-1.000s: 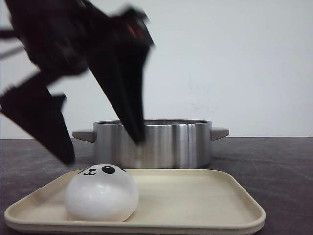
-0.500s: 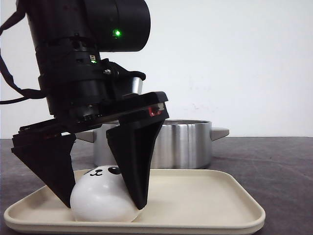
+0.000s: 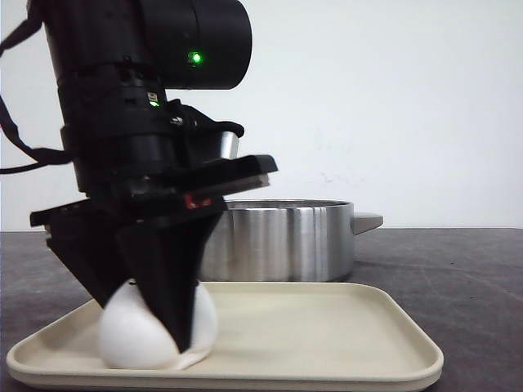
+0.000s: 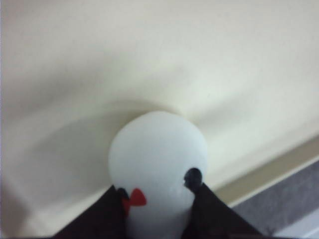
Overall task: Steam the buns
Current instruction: 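Lower the left gripper onto the last bun on the tray and close it, then carry the bun with the left gripper into the pot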
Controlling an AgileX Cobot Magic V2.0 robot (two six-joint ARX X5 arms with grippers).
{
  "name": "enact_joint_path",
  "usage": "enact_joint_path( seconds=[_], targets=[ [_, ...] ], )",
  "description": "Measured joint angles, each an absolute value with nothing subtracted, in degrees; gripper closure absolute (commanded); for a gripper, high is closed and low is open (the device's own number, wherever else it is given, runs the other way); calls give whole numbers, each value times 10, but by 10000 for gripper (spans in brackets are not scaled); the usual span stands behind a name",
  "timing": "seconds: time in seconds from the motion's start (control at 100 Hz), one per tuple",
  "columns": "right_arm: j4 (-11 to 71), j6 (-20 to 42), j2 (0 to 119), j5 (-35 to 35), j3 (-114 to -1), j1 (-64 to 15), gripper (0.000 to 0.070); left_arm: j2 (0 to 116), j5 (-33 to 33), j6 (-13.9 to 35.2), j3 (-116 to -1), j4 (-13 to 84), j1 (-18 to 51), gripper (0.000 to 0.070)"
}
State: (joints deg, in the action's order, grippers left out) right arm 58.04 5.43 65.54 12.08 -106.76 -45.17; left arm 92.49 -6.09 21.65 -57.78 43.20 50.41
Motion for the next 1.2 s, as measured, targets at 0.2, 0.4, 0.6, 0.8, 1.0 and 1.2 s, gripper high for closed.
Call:
enact_joint_path(
  seconds=[0.2,0.4,0.6,0.8,1.0,1.2],
  targets=[
    [582,55,655,121,-1068,-452,688,818,-54,205,-634,439,512,697],
    [582,55,655,121,-1068,-452,688,774,3,159,-753,383,487,697],
    [582,56,656,121,-1068,-452,688,852,10,107,-830,375,418,697],
    [588,56,656,120,-1068,-452,688,952,11,93,-850,369,366,697],
    [602,56,656,120,-1068,-452,688,1037,12,102,-850,373,351,685],
    [606,56,656,120,-1068,-452,688,1061,12,129,-850,374,351,432]
  ],
)
